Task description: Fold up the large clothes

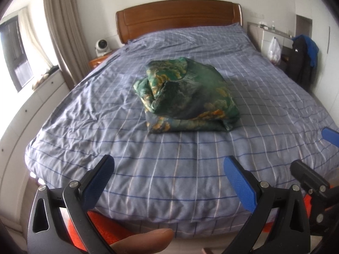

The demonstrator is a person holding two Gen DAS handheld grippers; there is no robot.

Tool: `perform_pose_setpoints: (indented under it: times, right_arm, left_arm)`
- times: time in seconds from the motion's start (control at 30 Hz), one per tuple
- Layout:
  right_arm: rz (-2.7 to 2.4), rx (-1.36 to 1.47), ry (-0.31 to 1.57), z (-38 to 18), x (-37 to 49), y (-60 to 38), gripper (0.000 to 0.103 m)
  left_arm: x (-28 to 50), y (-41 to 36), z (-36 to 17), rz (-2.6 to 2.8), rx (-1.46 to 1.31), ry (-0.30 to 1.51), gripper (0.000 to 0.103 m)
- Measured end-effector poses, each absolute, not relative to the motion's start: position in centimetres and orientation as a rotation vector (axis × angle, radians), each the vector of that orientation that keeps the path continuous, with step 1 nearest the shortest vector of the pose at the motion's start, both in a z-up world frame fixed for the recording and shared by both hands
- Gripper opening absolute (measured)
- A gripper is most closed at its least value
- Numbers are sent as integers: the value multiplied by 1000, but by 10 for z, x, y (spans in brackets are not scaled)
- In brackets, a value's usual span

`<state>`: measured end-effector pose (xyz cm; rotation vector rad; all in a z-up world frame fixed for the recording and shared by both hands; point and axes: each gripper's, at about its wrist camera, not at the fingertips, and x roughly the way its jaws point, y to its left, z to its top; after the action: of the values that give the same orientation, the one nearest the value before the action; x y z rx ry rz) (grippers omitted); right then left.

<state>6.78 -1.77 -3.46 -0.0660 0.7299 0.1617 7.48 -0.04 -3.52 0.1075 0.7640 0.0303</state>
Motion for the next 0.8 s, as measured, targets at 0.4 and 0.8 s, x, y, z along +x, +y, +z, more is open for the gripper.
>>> perform_pose_setpoints:
  times: [0.4, 0.8]
  right_arm:
    - [92, -79, 658, -6, 68, -25, 103]
    - [46, -81, 634, 8, 74, -24, 103]
  left_arm:
    - [71, 6, -24, 67, 82, 763, 103]
    - [68, 16, -4, 118, 41, 718, 103]
